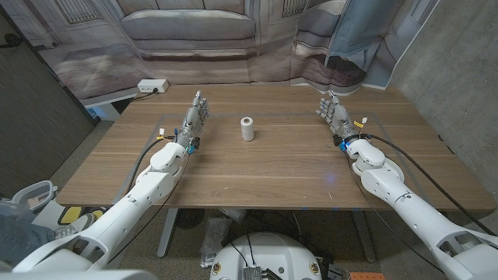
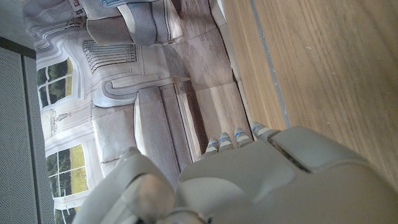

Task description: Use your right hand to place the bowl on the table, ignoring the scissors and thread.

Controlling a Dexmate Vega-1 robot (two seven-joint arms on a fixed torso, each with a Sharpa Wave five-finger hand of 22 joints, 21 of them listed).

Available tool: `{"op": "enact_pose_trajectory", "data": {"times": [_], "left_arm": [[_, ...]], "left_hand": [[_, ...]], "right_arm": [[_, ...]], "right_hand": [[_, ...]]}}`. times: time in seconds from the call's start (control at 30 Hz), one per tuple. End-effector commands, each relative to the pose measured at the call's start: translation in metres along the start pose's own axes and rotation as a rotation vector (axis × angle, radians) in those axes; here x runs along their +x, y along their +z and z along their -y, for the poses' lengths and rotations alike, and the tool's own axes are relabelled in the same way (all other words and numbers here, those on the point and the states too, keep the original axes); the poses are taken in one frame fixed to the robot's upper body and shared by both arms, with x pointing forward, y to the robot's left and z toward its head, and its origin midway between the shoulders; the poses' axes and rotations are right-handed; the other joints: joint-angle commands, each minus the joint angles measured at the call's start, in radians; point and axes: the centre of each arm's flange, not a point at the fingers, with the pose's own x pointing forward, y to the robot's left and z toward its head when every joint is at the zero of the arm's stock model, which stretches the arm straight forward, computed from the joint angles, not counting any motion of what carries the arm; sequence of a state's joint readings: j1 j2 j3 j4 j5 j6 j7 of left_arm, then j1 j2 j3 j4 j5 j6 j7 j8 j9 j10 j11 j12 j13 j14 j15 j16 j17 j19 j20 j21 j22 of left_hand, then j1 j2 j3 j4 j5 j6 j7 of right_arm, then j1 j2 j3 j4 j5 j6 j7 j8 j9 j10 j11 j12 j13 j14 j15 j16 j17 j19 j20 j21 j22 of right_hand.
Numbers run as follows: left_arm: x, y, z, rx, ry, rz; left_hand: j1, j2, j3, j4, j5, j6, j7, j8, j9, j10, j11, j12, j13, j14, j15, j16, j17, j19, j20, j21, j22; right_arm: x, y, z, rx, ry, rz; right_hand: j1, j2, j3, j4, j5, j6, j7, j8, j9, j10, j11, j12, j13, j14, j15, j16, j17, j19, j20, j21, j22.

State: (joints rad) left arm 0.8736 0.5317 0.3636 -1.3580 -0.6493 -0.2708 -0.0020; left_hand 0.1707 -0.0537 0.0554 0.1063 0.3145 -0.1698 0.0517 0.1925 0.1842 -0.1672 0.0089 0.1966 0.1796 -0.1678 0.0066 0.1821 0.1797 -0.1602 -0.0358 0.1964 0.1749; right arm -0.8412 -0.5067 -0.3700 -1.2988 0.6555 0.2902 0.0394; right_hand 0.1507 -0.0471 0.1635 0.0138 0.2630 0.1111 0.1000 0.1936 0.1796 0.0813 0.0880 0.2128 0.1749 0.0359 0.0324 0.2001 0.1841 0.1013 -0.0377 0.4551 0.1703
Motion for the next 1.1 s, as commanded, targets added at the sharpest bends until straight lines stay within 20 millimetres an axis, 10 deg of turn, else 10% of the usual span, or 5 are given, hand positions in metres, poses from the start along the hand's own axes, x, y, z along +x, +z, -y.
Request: {"op": "enact_pose_trajectory", "data": {"times": [0.03, 1.1], "left_arm": [[-0.006, 0.007, 0.005, 0.011, -0.002, -0.008], [0.007, 0.021, 0.011, 0.052, -0.028, -0.02]], "left_hand": [[0.013, 0.003, 0.0, 0.007, 0.005, -0.064, 0.003, 0.006, 0.001, -0.051, 0.002, 0.006, 0.005, -0.063, 0.004, 0.007, 0.002, -0.001, -0.065, 0.005, 0.003], [0.033, 0.017, 0.001, -0.001, 0.007, -0.058, 0.004, 0.006, 0.001, -0.043, 0.004, 0.007, 0.005, -0.056, 0.007, 0.007, 0.002, -0.005, -0.053, 0.002, 0.003]], "right_arm": [[-0.002, 0.001, -0.001, 0.006, -0.003, 0.009], [-0.009, 0.018, -0.008, -0.024, 0.023, 0.042]], "right_hand": [[0.009, 0.002, 0.006, 0.0, 0.006, 0.014, -0.003, 0.006, 0.004, 0.011, 0.004, 0.007, 0.004, 0.01, 0.002, 0.006, 0.003, 0.013, -0.029, 0.003, 0.005], [0.02, 0.014, 0.006, -0.007, 0.006, 0.015, -0.011, 0.003, 0.005, 0.05, -0.004, 0.013, 0.005, 0.035, -0.007, 0.005, 0.003, 0.029, -0.032, -0.014, 0.006]]}}
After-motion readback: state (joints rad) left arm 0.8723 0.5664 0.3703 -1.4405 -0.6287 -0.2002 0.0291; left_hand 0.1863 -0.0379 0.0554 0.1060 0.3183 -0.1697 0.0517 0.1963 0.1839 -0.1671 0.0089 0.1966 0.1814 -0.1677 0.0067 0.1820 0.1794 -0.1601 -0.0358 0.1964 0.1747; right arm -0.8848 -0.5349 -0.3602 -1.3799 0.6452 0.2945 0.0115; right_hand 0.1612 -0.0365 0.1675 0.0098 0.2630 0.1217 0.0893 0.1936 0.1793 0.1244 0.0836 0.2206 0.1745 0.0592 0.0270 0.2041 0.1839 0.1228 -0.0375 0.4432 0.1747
